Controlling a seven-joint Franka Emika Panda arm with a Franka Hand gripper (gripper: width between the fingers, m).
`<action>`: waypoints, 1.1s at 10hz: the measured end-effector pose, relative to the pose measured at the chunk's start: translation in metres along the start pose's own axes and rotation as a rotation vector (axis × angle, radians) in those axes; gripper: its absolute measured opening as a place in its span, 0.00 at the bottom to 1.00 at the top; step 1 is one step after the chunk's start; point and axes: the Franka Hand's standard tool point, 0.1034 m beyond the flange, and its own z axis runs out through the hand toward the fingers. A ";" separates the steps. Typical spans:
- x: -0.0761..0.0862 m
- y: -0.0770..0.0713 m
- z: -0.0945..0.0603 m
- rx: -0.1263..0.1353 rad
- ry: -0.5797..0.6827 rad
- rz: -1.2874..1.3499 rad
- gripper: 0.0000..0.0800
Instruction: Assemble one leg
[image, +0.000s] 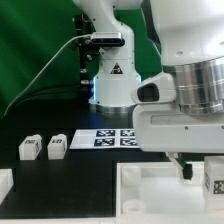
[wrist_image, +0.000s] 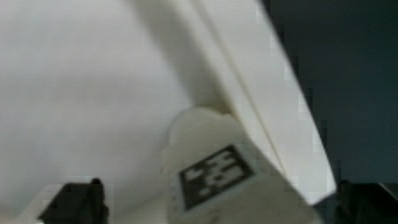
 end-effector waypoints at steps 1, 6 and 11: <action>0.002 -0.005 -0.009 -0.042 -0.025 -0.203 0.81; 0.005 -0.008 -0.012 -0.037 -0.025 -0.152 0.49; 0.005 -0.010 -0.013 -0.028 -0.030 0.771 0.37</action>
Offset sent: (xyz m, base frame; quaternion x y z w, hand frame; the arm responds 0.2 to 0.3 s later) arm 0.0000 0.0000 0.0000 0.0000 0.0000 0.0000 1.0000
